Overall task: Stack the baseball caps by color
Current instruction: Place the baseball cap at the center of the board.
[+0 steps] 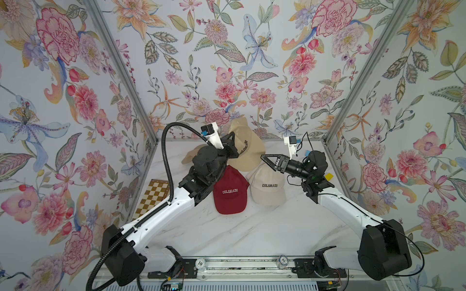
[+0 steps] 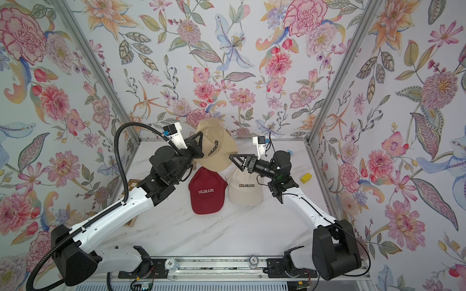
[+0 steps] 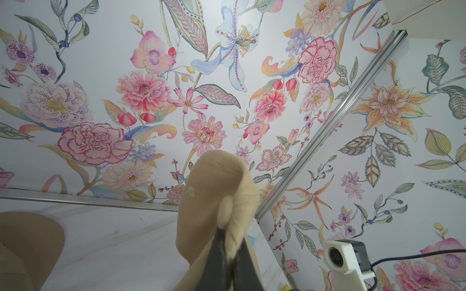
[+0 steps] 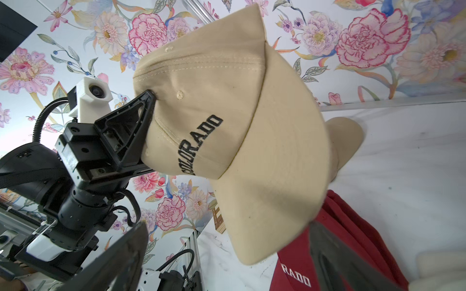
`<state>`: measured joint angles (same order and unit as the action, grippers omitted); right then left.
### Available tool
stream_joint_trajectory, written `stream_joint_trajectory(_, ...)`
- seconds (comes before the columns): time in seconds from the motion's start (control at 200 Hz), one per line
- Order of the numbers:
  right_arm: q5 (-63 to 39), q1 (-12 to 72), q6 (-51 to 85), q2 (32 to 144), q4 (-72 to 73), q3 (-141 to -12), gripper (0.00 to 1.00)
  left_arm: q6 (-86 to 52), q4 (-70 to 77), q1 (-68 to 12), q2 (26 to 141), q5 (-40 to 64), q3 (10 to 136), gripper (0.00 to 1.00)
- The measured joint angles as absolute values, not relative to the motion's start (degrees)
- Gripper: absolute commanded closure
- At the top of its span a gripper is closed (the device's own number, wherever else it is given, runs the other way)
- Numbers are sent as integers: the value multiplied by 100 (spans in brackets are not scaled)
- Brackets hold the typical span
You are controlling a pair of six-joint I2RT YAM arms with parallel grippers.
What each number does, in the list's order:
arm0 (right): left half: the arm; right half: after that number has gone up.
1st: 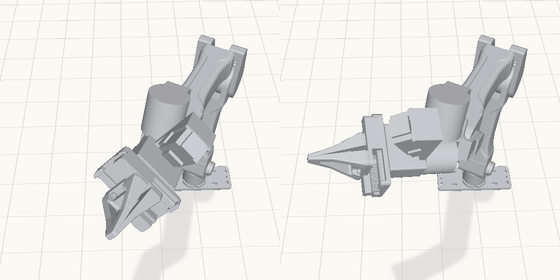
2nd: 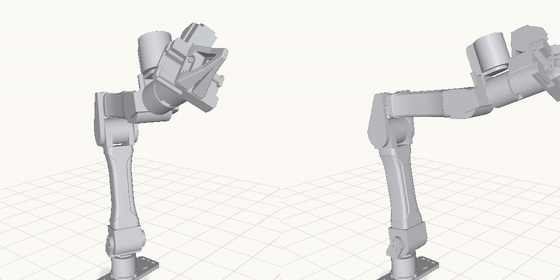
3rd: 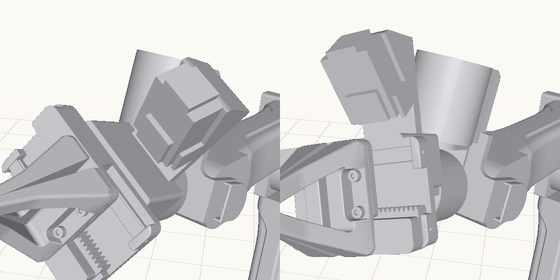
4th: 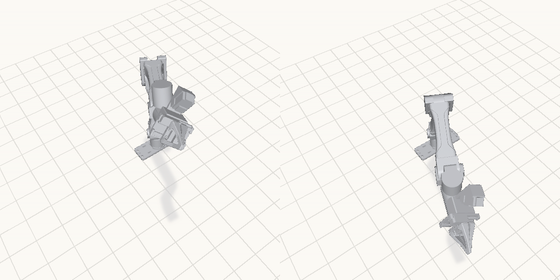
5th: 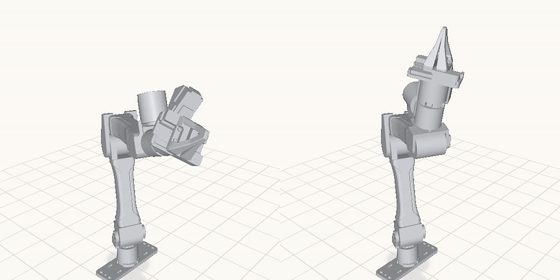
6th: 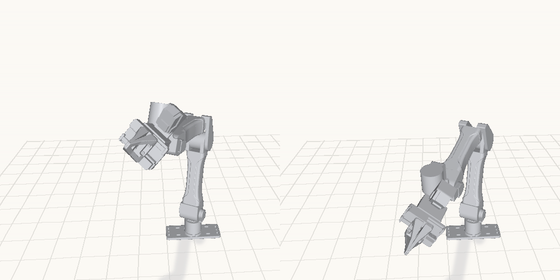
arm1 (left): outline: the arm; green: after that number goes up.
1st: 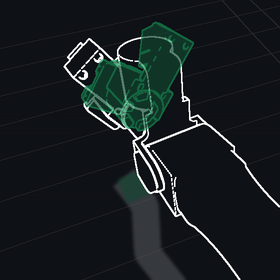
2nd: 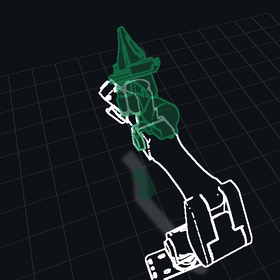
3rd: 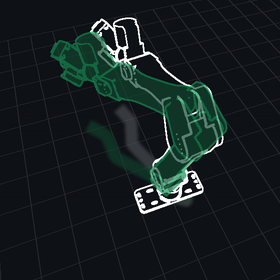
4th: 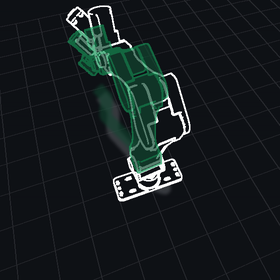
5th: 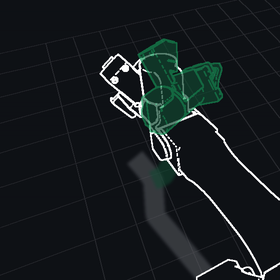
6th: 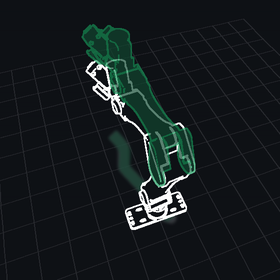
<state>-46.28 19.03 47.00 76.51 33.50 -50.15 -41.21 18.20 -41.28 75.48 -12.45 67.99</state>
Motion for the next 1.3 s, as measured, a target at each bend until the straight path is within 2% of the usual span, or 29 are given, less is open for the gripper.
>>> stream_joint_trajectory(0.445, -4283, 1927, 4421, 7334, 2773, -5013, 0, -4125, 1892, -4132, 7542, -1194, 6794, 100)
stream_joint_trajectory(0.651, -4307, 2067, 4591, 7596, 3120, -5015, 8, -4193, 1986, -4134, 7542, -1002, 6785, 100)
stream_joint_trajectory(0.721, -4305, 2110, 4676, 7703, 3238, -5015, 16, -4252, 2117, -4134, 7542, -919, 6740, 100)
stream_joint_trajectory(0.806, -4305, 2137, 4729, 7758, 3345, -5022, 34, -4320, 2248, -4139, 7542, -840, 6632, 100)
stream_joint_trajectory(1.011, -4344, 2110, 4829, 7769, 3618, -5057, 100, -4423, 2353, -4154, 7531, -725, 6399, 100)
stream_joint_trajectory(1.106, -4493, 2027, 4856, 7699, 3599, -5059, 100, -4331, 2226, -4150, 7498, -740, 6322, 100)
stream_joint_trajectory(1.121, -4523, 2001, 4838, 7679, 3575, -5059, 100, -4278, 2178, -4147, 7494, -727, 6329, 96)
stream_joint_trajectory(1.141, -4574, 1970, 4812, 7640, 3544, -5059, 100, -4213, 2112, -4147, 7485, -720, 6344, 82)
stream_joint_trajectory(1.236, -4812, 1785, 4563, 7428, 3098, -5133, 100, -3787, 1431, -4084, 7443, -521, 6670, 4)
stream_joint_trajectory(1.251, -4858, 1737, 4460, 7395, 2954, -5186, 100, -3680, 1278, -4058, 7432, -447, 6766, 1)
stream_joint_trajectory(1.296, -4987, 1625, 4248, 7347, 2550, -5369, 100, -3463, 952, -3983, 7387, -259, 7008, 0)
